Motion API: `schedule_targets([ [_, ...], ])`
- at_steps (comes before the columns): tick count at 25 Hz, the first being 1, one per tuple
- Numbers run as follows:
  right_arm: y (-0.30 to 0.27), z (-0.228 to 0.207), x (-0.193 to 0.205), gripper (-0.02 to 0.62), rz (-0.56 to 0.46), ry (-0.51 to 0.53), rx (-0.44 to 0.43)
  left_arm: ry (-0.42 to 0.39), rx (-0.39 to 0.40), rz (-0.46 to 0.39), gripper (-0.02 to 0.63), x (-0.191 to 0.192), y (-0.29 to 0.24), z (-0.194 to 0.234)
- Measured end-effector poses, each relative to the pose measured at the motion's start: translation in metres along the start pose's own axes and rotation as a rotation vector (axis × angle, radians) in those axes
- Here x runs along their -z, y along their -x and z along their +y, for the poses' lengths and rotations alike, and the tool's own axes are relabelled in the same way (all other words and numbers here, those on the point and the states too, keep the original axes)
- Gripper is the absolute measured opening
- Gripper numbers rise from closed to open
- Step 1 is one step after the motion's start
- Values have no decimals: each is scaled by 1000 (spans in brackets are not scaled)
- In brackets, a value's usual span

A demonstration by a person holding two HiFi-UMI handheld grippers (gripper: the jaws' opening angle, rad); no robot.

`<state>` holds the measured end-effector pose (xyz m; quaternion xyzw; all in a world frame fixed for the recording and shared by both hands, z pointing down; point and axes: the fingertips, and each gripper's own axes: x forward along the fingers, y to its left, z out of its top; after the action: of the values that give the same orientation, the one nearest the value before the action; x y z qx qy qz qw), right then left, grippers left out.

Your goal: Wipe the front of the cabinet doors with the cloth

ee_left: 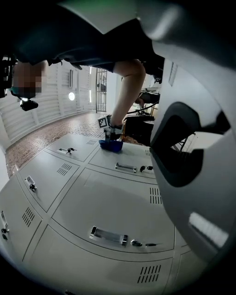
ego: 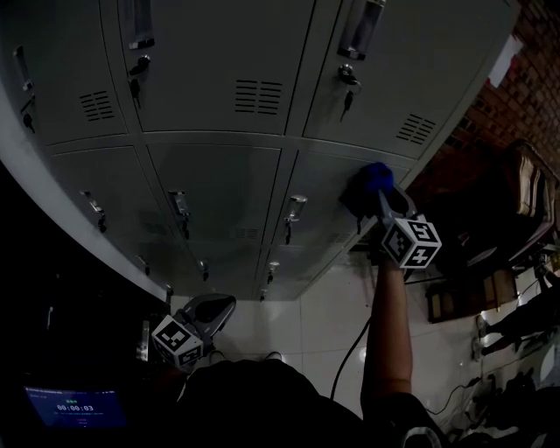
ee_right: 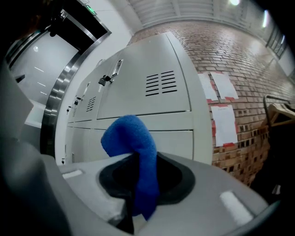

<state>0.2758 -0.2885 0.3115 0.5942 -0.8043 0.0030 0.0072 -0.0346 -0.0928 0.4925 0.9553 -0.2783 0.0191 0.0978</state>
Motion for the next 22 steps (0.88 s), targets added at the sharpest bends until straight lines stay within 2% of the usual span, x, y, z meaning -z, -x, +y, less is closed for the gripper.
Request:
schedule_targets([
  [15, 32, -84, 2, 78, -17, -41, 164, 0, 10, 25, 0, 7, -8, -9],
  [18, 38, -84, 3, 78, -22, -39, 175, 2, 13, 28, 0, 8, -5, -9],
  [22, 44, -53, -3, 78, -52, -44, 124, 6, 16, 24, 0, 8, 0, -8],
])
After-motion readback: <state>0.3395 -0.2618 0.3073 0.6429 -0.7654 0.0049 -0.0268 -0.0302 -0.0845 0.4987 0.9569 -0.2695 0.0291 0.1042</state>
